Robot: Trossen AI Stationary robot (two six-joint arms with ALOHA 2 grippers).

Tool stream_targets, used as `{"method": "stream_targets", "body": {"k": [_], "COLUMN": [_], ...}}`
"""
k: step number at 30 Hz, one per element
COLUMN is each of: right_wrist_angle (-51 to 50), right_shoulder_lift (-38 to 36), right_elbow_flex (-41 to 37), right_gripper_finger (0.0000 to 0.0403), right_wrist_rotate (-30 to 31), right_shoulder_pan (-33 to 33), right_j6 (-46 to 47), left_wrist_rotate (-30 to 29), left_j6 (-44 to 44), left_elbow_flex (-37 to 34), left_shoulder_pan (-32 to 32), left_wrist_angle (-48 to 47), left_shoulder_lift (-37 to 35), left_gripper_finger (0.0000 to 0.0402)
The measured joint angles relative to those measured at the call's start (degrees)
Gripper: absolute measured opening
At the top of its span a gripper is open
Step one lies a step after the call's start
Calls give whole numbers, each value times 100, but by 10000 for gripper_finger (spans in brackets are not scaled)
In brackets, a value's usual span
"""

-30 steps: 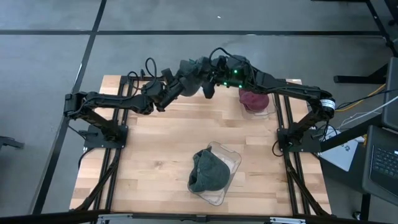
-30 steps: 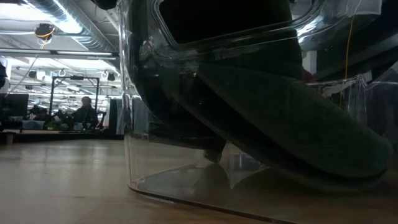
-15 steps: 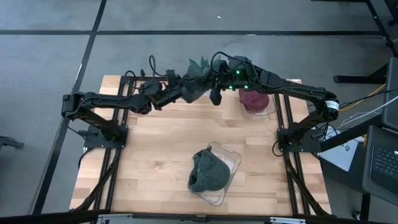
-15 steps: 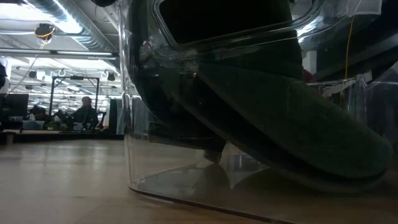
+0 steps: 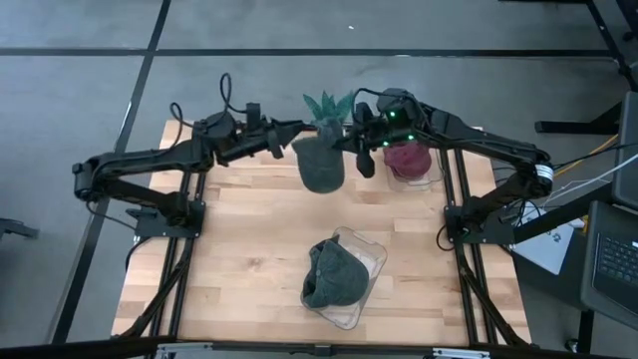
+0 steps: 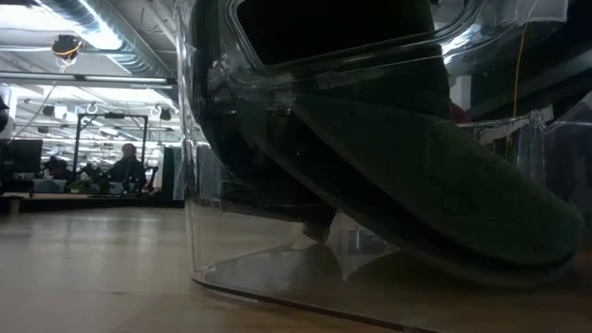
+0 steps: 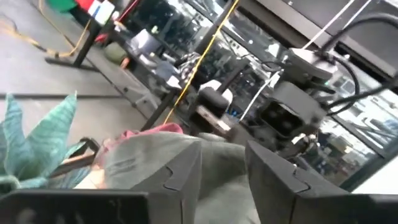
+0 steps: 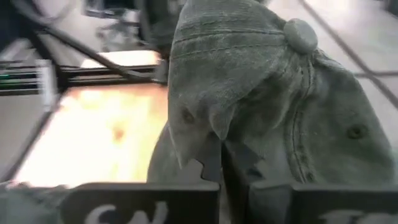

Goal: Pick & Place hat
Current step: Put the gray cap into the bottom middle transparent bin

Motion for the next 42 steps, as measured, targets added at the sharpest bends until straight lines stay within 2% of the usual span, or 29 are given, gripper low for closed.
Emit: {"method": "stream_targets", "body": {"k": [5,9,21,30,35,42], "right_wrist_angle": [-273,-598,-1425,-1495,-1473,-1407], "right_shoulder_lift": [-35,-57,-630,-983,-1019,-911], "right_elbow_flex": [0,0,0,2,2,2], "right_gripper_finger": [1,0,0,0,0,0], "right_wrist_rotate": [-864,-1229,-1212,-1216,-1209,-577], "right_shoulder_pan": [2,2,371,1010,1467,2176], "right_j6": [-488,-588,-374,-62,397,1007], "left_wrist_rotate": [568,947,1225,1875,2509,2990], "left_j6": [-252,-222,267,360,331,159], "left_elbow_flex": [0,0,0,-2,-2,-2], "left_shoulder_pan": [145,220,217,217,217,106], "left_wrist_angle": [-279,-409,-520,-522,-524,-832], "left_shoulder_lift": [-109,-103,-96,-96,-96,-96], "left_gripper_finger": [125,123,121,121,121,118]}}
